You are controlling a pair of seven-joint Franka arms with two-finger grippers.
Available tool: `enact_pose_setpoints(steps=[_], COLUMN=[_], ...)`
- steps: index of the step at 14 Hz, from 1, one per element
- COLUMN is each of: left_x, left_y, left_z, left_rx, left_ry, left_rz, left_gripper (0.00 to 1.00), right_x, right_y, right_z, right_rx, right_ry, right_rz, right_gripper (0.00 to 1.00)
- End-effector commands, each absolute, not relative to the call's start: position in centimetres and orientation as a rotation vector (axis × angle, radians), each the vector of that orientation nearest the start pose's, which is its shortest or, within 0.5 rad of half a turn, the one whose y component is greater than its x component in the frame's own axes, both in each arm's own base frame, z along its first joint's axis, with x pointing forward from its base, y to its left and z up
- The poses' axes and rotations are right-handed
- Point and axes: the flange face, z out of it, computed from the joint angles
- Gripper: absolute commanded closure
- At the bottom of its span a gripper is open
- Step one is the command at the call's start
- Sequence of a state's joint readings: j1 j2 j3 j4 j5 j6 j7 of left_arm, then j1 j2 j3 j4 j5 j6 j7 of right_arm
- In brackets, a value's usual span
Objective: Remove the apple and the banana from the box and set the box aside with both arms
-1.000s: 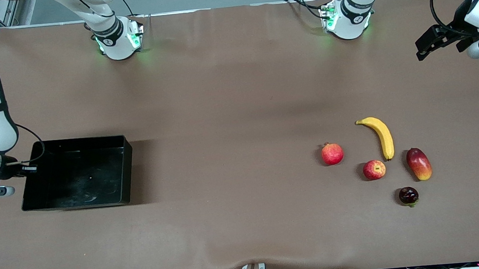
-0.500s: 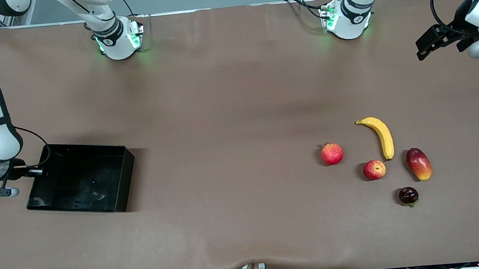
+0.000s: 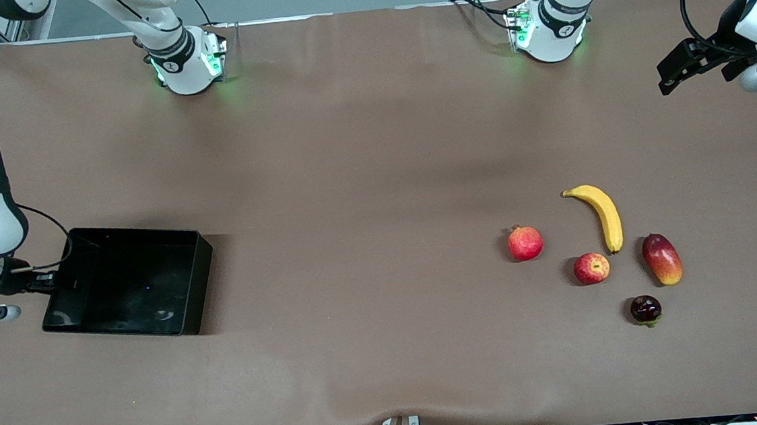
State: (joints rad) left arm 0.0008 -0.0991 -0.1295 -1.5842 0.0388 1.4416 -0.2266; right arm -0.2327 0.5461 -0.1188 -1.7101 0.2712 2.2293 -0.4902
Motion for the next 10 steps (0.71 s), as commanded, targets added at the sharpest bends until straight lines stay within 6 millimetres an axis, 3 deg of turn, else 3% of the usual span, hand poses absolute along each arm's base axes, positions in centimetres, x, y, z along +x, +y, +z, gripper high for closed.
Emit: enact_pose_setpoints(steps=[1, 5, 9, 10], left_x=[50.0, 50.0, 50.0, 50.0], left_y=[-6.4, -6.3, -6.3, -6.2], left_z=[66.3, 66.4, 66.5, 66.5], left_rx=[-3.057, -3.058, -3.062, -3.062], left_ry=[-0.162, -0.165, -0.164, -0.166], left_rz=[0.051, 0.049, 0.043, 0.041], left_gripper=[0.0, 0.0, 0.0, 0.0], right_x=[63.4, 62.5, 60.5, 59.8], right_y=[-16.2, -12.2, -10.8, -9.3], right_z=[31.7, 38.3, 45.5, 47.5], right_rx=[-2.975, -3.044, -3.045, -3.048], right_ry=[0.065, 0.092, 0.12, 0.146], right_rz=[-0.027, 0.011, -0.014, -0.008], right_gripper=[0.0, 0.0, 0.0, 0.0])
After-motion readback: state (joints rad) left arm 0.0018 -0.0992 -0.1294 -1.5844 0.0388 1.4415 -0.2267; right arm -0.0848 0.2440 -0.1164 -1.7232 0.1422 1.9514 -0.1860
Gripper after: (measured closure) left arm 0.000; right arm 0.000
